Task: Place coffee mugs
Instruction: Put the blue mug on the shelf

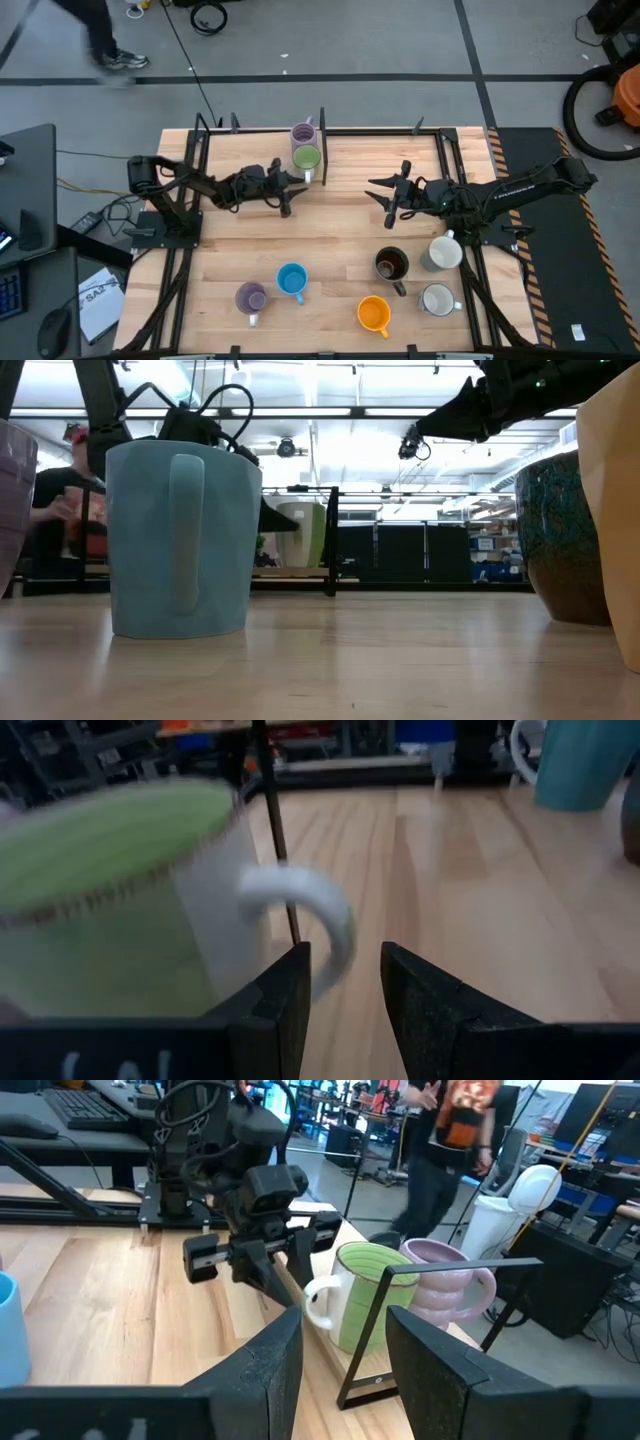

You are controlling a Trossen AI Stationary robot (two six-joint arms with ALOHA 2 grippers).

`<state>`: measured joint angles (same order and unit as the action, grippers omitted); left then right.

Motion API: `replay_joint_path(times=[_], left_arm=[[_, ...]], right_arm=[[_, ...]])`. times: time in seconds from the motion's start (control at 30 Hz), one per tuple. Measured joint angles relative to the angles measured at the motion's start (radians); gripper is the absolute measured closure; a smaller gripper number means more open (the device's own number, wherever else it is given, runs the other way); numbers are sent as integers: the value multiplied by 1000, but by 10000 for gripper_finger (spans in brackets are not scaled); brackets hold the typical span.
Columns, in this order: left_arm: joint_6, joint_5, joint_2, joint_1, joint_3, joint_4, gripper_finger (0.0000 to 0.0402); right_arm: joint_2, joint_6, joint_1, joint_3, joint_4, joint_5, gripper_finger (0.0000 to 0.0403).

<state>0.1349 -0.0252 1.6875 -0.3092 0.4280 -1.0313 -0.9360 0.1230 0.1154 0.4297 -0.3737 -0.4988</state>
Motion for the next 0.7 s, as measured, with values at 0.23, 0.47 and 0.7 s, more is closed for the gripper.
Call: replay_joint_path(times=[0.23,0.47,0.7], left_arm=[[-19,19,-3,15,-31,-31,271],[-20,86,-54,39,-83,-67,271],[-72,114,-161,75,-136,-48,271]], right_arm=[[0,-8,0,0,0,0,252],[0,-15,0,0,2,0,252],[0,-11,-1,0,4,3,252]])
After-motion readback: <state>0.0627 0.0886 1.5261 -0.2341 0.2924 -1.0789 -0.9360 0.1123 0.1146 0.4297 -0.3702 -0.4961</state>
